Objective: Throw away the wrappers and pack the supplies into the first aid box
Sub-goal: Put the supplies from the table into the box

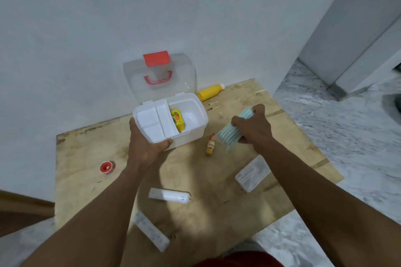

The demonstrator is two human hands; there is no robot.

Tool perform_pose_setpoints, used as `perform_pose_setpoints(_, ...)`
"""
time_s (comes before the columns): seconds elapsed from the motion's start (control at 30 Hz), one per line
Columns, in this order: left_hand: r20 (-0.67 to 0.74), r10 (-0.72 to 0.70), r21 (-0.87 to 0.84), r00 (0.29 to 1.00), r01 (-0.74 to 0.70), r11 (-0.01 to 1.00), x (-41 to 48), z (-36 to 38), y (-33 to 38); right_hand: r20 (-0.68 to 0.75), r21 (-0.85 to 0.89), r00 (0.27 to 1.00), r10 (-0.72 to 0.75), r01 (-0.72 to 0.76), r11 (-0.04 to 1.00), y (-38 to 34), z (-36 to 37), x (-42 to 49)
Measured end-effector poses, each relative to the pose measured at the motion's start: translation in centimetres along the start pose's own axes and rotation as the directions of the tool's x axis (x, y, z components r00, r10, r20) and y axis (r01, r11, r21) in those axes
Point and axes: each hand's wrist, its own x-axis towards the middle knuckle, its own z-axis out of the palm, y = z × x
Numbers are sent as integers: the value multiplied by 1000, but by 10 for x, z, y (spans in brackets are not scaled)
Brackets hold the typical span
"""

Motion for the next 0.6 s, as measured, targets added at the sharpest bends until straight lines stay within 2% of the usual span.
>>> perform_pose_setpoints(0.17,13,-1,-53,1000,2,999,-2,0,7,-52,134,979,-196,202,970,-45,7,1)
perform_pose_setpoints(0.27,12,-7,-45,1000,8,999,1,-1,6,-25,98,953,-301,302,948,-64,24,4)
perform_pose_setpoints(0.6,16,-82,-21,996,83,996,4,-1,4,270,-3,872,-409,426,905,-55,62,27)
